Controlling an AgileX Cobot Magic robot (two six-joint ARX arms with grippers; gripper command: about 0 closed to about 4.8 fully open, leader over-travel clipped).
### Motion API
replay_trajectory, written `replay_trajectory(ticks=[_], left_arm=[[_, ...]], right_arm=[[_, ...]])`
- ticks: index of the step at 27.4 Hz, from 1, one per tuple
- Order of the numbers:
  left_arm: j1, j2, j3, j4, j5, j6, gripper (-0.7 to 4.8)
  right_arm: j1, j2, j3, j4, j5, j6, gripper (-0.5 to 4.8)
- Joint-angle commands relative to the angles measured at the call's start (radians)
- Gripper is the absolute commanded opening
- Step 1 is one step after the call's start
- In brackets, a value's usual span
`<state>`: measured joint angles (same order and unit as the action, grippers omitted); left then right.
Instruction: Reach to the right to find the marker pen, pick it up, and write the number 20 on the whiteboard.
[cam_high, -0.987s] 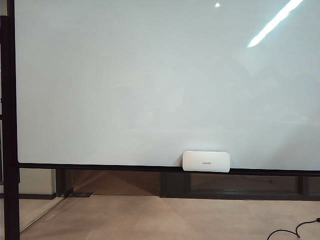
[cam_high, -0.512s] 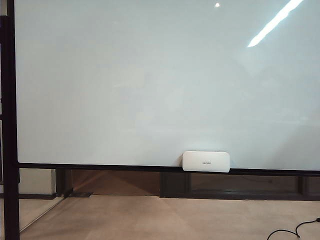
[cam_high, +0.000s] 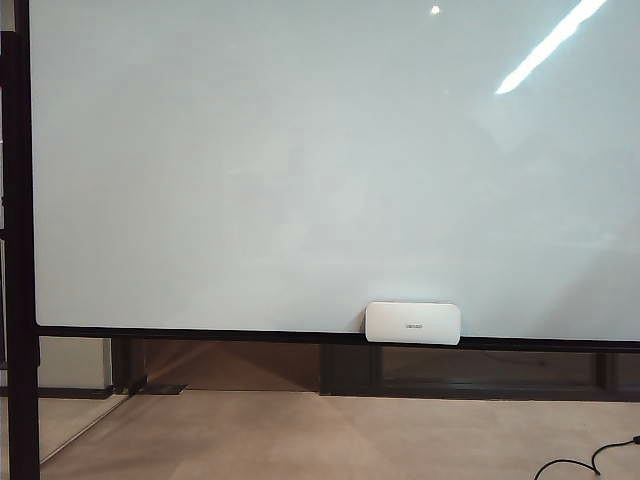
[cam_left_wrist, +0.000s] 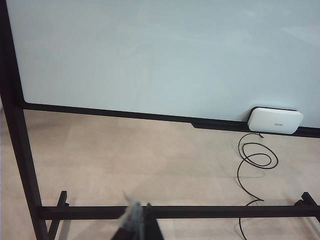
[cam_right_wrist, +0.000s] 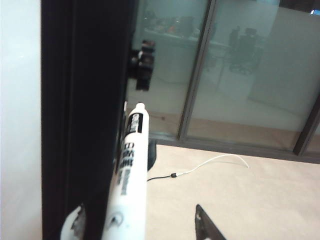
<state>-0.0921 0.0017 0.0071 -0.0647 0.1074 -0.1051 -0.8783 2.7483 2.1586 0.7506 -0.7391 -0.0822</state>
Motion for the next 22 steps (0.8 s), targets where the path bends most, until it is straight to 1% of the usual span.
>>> replay_trajectory(ticks=[1, 15, 20, 22], left_arm=[[-0.001, 0.001, 0.002, 0.013, -0.003, 0.001, -0.03], [-0.001, 0.001, 0.002, 0.013, -0.003, 0.0, -0.03], [-0.001, 0.001, 0.002, 0.013, -0.003, 0.0, -0.03], [-0.001, 0.001, 0.002, 0.013, -0.003, 0.0, -0.03]], right_arm=[[0.001, -0.003, 0.011, 0.017, 0.005, 0.011, 2.73], [0.01, -0.003, 0.011, 0.025, 0.005, 0.03, 2.7], [0.015, -0.003, 0.011, 0.026, 0.032, 0.03, 2.68], [0.016, -0.004, 0.011, 0.031, 0.032, 0.03, 2.51]])
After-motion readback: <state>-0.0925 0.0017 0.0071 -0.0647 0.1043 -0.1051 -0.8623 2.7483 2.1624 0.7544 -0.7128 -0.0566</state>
